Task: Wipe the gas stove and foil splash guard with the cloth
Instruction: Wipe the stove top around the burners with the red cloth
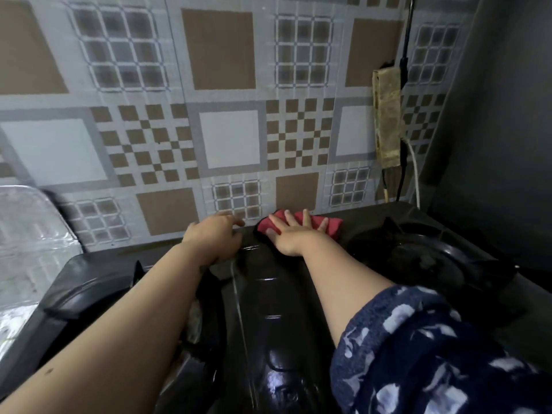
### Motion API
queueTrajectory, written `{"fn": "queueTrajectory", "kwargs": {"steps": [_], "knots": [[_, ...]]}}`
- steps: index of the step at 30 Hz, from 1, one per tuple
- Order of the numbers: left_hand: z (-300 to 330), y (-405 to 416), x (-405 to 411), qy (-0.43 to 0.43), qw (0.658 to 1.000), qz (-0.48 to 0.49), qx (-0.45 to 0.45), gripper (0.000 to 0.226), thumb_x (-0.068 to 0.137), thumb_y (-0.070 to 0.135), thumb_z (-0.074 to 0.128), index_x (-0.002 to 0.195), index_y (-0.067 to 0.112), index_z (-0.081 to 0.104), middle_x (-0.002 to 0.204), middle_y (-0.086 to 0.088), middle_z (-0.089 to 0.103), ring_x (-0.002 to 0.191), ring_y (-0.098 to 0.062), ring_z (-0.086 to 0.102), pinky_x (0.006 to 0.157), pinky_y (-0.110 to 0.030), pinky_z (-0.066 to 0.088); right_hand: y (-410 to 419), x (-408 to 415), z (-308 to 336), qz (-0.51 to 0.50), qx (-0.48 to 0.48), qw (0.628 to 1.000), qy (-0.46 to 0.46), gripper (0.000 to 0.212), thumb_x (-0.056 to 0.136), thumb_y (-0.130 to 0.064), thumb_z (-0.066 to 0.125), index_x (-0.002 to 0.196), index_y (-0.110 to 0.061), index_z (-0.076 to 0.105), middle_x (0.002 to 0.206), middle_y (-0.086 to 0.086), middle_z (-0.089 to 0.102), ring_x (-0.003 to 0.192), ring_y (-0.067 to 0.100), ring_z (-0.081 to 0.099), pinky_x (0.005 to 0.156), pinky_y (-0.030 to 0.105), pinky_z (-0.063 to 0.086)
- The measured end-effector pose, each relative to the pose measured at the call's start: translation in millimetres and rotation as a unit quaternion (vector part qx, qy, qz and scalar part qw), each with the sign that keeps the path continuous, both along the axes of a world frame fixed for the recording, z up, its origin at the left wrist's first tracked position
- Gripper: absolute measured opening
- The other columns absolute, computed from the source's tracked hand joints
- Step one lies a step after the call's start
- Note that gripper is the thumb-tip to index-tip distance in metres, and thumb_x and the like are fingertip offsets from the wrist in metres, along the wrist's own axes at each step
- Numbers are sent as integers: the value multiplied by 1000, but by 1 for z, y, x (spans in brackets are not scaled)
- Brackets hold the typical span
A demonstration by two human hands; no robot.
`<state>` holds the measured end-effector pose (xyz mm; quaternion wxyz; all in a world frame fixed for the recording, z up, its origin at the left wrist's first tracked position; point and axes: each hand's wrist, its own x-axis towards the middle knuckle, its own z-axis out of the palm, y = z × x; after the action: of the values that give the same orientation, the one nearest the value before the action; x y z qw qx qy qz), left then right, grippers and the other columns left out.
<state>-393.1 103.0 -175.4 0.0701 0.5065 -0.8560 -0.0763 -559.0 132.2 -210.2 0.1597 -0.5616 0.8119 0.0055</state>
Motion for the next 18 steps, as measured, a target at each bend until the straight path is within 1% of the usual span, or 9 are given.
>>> {"fn": "queueTrajectory", "kwargs": {"steps": [4, 6, 10, 12, 18], "knots": [[2, 14, 21, 12, 1000, 21, 3, 39, 94, 39, 44, 131, 33, 50, 141, 2, 51, 128, -22, 47, 102, -38, 36, 18, 41, -2, 60, -18, 998, 9, 57, 97, -57, 14, 150, -41, 2, 160, -9, -15, 145, 30, -21, 109, 65, -14], [5, 22, 32, 22, 999, 28, 7, 39, 93, 42, 45, 131, 33, 51, 140, 2, 51, 127, -21, 47, 103, -38, 37, 33, 57, -5, 78, -31, 996, 19, 56, 96, -59, 13, 149, -44, 5, 160, -11, -12, 146, 29, -18, 110, 64, -13], [13, 47, 50, 20, 1000, 21, 7, 40, 93, 34, 46, 133, 31, 49, 141, 1, 49, 128, -22, 46, 104, -40, 36, 71, 78, -9, 95, -41, 994, 28, 54, 94, -61, 14, 147, -50, 7, 160, -14, -10, 147, 26, -15, 110, 61, -14], [16, 63, 57, 16, 1000, 12, 7, 42, 93, 29, 47, 134, 30, 48, 142, -1, 48, 130, -22, 45, 104, -40, 36, 92, 85, -8, 95, -42, 994, 31, 54, 95, -60, 14, 147, -49, 6, 160, -15, -10, 147, 24, -16, 111, 61, -14], [18, 111, 72, 8, 1000, -1, 2, 41, 93, 27, 42, 133, 30, 49, 140, -2, 50, 127, -23, 47, 102, -41, 37, 148, 110, -9, 89, -38, 995, 30, 53, 96, -56, 15, 147, -47, 4, 159, -15, -12, 146, 24, -17, 111, 62, -13]]}}
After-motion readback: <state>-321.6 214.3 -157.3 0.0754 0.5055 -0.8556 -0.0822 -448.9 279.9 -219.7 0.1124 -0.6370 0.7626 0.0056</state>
